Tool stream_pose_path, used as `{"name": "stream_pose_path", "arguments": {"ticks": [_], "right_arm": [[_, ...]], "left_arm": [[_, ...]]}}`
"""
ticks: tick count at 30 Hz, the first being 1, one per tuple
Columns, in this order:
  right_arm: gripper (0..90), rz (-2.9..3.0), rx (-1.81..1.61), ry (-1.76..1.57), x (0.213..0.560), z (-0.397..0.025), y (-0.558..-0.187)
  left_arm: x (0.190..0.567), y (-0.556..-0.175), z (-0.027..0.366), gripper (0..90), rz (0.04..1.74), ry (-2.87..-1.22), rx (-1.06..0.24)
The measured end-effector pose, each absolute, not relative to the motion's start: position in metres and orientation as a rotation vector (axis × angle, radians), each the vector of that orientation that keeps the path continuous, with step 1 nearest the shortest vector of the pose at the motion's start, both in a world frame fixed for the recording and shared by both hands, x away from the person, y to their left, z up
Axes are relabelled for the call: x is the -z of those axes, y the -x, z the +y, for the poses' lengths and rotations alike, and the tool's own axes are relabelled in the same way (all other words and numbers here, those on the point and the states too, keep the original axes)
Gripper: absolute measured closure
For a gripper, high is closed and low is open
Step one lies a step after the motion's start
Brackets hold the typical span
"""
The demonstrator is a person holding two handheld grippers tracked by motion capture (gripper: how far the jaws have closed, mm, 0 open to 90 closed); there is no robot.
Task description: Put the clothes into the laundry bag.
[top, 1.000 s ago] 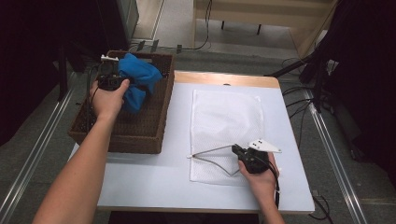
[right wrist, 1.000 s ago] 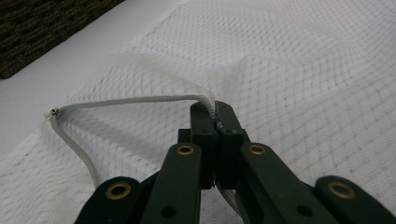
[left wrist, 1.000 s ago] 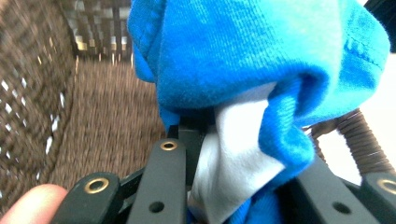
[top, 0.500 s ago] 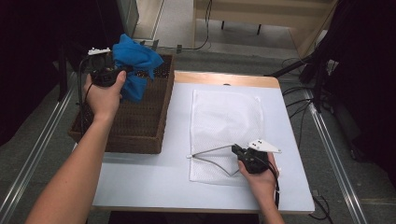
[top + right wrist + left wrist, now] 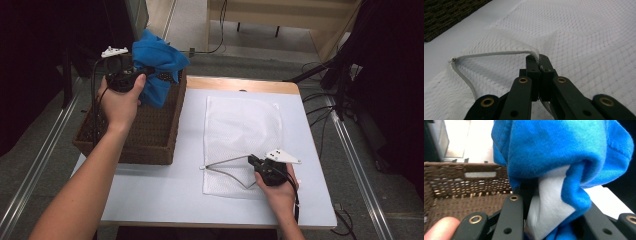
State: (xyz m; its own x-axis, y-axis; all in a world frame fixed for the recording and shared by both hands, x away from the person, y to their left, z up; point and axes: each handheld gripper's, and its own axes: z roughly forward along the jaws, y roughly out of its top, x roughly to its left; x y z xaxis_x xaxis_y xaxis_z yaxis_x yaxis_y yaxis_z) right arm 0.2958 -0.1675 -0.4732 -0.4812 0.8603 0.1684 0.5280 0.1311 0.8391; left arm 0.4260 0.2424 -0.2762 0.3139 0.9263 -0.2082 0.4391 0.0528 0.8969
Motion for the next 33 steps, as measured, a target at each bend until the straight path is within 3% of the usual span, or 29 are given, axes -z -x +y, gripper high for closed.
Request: {"name": "stream_pose_path", "arguments": {"ticks": [19, 33], "right_arm": [[90.0, 2.06, -1.291, -1.338, 0.472, -0.168, -0.296], [90.0, 2.056, -1.307, -1.336, 0.471, -0.17, -0.296]], "left_arm": [[0.262, -0.388, 0.174, 73.4, 1.129, -1.61, -0.423], [0.29, -0.358, 0.137, 73.1, 1.084, -1.693, -0.317]]}}
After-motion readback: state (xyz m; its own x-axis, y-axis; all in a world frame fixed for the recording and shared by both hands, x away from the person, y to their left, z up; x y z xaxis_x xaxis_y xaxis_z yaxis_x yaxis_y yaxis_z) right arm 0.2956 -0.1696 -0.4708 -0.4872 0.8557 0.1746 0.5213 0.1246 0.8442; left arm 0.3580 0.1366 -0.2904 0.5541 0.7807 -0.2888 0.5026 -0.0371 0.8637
